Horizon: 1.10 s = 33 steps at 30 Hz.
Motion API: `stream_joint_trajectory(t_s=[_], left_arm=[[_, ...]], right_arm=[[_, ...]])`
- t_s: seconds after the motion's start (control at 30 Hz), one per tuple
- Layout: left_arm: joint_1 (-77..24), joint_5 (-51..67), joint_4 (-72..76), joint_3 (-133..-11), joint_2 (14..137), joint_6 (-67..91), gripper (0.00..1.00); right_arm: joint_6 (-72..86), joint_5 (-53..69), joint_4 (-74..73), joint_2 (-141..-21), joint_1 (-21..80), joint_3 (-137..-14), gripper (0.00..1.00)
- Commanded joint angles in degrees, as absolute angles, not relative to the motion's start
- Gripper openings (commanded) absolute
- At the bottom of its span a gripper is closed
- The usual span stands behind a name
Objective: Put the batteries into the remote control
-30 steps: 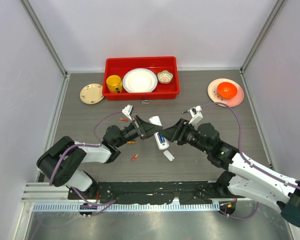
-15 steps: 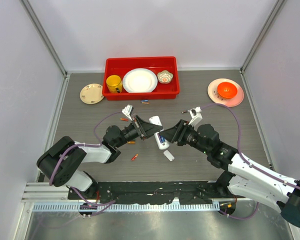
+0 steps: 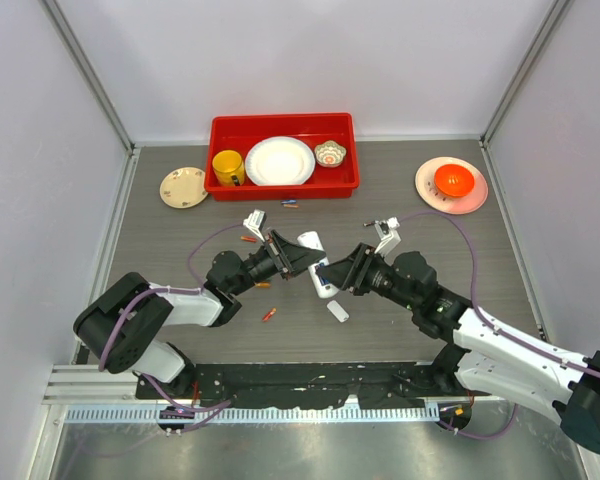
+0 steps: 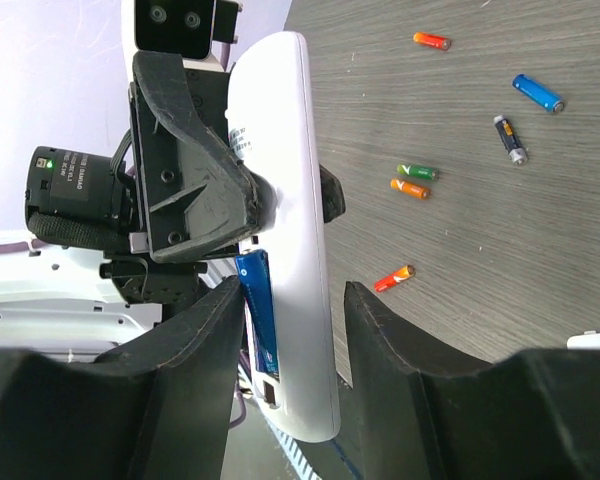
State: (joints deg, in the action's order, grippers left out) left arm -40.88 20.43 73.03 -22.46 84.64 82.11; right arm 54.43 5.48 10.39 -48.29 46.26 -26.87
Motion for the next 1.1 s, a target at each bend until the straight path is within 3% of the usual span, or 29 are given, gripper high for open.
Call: stream_joint_trajectory(t_s=[0.0, 0.3, 0.6, 1.07], left_arm=[[-40.96, 18.54, 88.59, -24.87, 83.15, 82.71, 0.0], [-41.04, 18.54, 88.59, -25.22, 82.35, 82.36, 0.0], [-41.04, 19.07, 88.59, -24.17, 83.67, 81.12, 0.0], [-41.04, 19.42, 88.59, -23.38, 83.85, 80.16, 0.0]], right_arm=[[54.93, 7.12, 12.74, -48.78, 45.97, -26.19, 0.48], [54.93, 9.31, 14.76, -49.83, 45.97, -25.14, 0.43], [54.32, 8.79, 12.58, -48.34, 45.97, -28.56, 0.6], [53.26, 6.85, 9.76, -46.84, 42.98, -33.05, 0.6]])
